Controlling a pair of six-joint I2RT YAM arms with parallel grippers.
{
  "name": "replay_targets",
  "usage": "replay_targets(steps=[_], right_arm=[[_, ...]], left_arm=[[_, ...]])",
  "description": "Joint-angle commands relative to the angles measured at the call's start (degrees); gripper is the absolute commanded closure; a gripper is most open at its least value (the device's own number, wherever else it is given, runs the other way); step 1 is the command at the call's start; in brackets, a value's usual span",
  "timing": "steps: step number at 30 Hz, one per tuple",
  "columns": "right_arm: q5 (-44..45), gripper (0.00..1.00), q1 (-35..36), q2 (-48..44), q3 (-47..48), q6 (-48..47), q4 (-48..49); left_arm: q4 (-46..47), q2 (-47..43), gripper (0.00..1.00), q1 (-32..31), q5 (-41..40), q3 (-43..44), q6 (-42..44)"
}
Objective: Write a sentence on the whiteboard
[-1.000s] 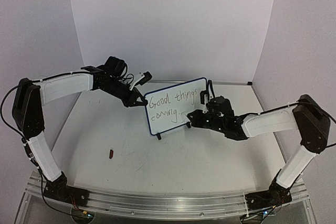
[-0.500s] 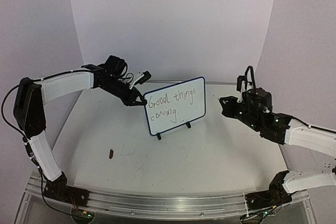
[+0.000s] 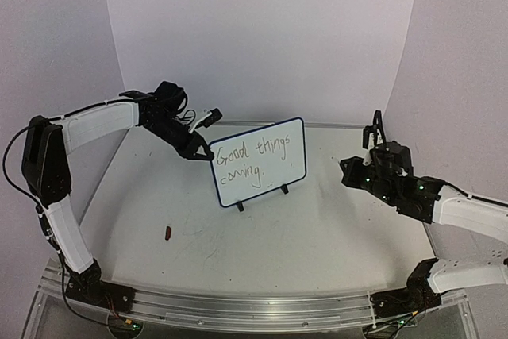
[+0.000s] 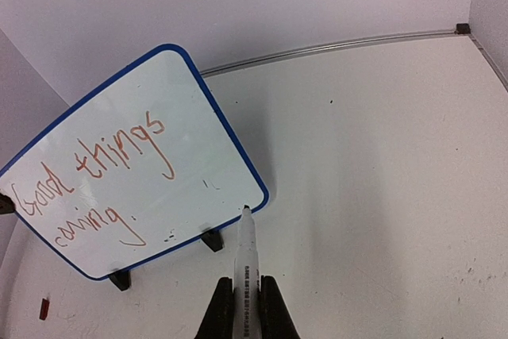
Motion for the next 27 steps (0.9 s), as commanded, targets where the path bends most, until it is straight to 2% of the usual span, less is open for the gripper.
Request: replay_targets(steps=[1, 12, 15, 21, 24, 27], right_arm=[[1.9, 1.00, -0.3, -1.6, 0.0, -0.8, 0.0], [2.3, 1.00, -0.3, -2.3, -0.2, -0.8, -0.2], [2.1, 1.00, -0.3, -2.6, 0.0, -0.8, -0.3], [1.5, 1.00, -0.3, -3.1, 1.0, -1.4, -1.9], [1.3, 1.00, -0.3, -3.8, 0.9, -1.4, -3.6], [1.0, 1.00, -0.3, -4.8, 1.0, -1.4, -4.4]], left_arm=[[-9.1, 1.8, 1.00, 1.2, 0.0, 2.4, 1.5], [-11.0, 1.9, 0.99, 1.8, -0.1, 3.5, 1.0], [-8.2, -0.1, 0.87, 1.8, -3.4, 2.0, -1.3], [-1.8, -7.9, 0.53, 1.8, -8.6, -4.3, -5.6], [0.9, -13.1, 0.42, 1.8, -11.1, -7.8, -8.5], [3.4, -18.5, 0.36, 1.8, -15.3, -12.3, -12.7]])
